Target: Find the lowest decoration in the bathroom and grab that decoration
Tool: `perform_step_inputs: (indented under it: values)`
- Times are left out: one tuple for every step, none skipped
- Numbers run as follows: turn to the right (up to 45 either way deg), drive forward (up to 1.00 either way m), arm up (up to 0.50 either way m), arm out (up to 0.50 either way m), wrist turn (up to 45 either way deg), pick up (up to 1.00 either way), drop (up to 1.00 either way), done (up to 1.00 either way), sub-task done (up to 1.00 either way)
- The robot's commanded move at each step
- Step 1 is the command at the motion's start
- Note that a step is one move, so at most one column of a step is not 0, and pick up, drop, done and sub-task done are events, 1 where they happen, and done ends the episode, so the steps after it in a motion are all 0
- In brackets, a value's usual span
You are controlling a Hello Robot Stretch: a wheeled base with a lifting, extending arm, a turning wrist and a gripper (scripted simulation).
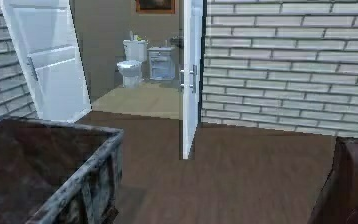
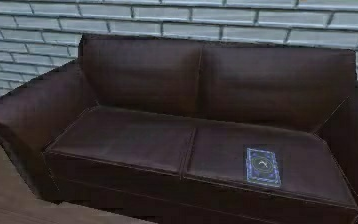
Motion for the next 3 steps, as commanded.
perform_step_inputs:
  values:
    - [0.0,1.00,0.00,0.00,0.0,0.00,0.00,0.00,0.00]
    - [6.0,0.00,0.00,0.00,0.0,0.00,0.00,0.00,0.00]
    - [0.0,0.20,0.00,0.00,0.0,0.00,0.00,0.00,0.00]
